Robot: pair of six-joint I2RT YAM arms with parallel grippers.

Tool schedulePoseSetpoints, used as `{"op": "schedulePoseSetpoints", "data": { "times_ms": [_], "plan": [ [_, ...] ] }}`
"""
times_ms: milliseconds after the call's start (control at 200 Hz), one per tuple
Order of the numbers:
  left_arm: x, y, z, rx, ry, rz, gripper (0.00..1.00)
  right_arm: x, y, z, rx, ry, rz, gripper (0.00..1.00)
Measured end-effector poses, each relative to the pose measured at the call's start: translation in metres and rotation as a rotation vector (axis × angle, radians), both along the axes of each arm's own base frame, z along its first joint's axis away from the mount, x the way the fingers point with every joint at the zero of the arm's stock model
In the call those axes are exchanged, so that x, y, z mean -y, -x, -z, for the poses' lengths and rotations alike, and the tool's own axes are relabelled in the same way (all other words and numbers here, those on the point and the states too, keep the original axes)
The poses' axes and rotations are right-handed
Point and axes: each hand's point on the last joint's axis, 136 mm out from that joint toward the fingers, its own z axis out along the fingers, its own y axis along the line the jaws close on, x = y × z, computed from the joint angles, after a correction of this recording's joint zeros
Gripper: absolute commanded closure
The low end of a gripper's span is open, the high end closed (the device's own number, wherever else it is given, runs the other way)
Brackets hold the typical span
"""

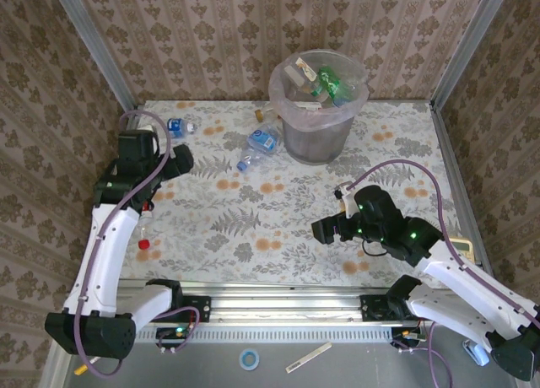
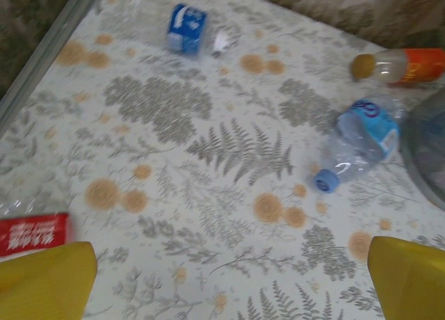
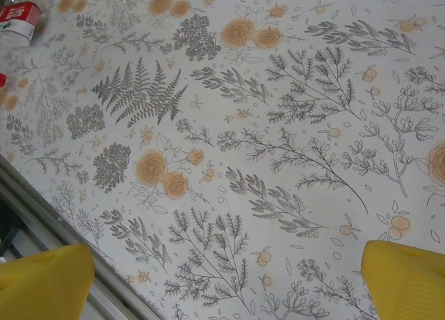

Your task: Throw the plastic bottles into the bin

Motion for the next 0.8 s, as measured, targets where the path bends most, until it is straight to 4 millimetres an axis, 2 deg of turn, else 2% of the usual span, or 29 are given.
{"op": "schedulePoseSetpoints", "data": {
  "times_ms": [175, 325, 800],
  "plan": [
    [-0.029, 0.012, 0.032, -0.098, -0.013, -0.149, 0.0, 0.0, 0.0, 0.0, 0.0, 0.0, 0.0, 0.0],
    [-0.051, 0.021, 0.049, -0.149, -0.03, -0.253, 0.0, 0.0, 0.0, 0.0, 0.0, 0.0, 0.0, 0.0],
    [-0.099, 0.041, 0.104, -0.271, 0.019, -0.475, 0.0, 0.0, 0.0, 0.0, 0.0, 0.0, 0.0, 0.0]
  ]
}}
